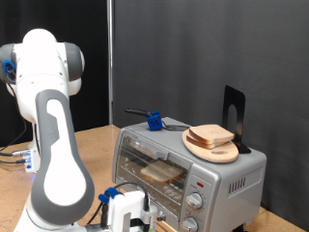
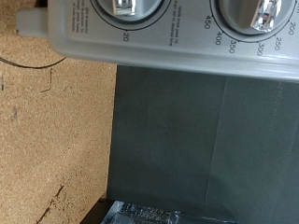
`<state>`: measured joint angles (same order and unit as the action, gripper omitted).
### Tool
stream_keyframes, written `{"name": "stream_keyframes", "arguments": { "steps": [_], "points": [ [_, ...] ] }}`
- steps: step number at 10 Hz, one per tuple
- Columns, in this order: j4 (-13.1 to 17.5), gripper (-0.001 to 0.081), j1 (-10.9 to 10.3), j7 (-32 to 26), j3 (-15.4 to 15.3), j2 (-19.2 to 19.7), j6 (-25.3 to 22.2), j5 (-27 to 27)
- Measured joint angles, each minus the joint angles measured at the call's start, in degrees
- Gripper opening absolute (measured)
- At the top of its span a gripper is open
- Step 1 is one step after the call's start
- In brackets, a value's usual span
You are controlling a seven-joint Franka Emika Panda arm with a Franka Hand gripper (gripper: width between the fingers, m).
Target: Make a piece of toast with the oven
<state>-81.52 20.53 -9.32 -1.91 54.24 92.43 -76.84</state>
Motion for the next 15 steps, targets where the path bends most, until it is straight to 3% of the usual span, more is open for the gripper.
{"name": "stream_keyframes", "arguments": {
  "steps": [7, 15],
  "points": [
    [0.17, 0.0808, -1.34, 4.35, -0.56, 0.17, 0.42, 0.47],
    [0.88, 0.0808, -1.73, 2.25, -1.23, 2.18, 2.48, -1.08]
  ]
}}
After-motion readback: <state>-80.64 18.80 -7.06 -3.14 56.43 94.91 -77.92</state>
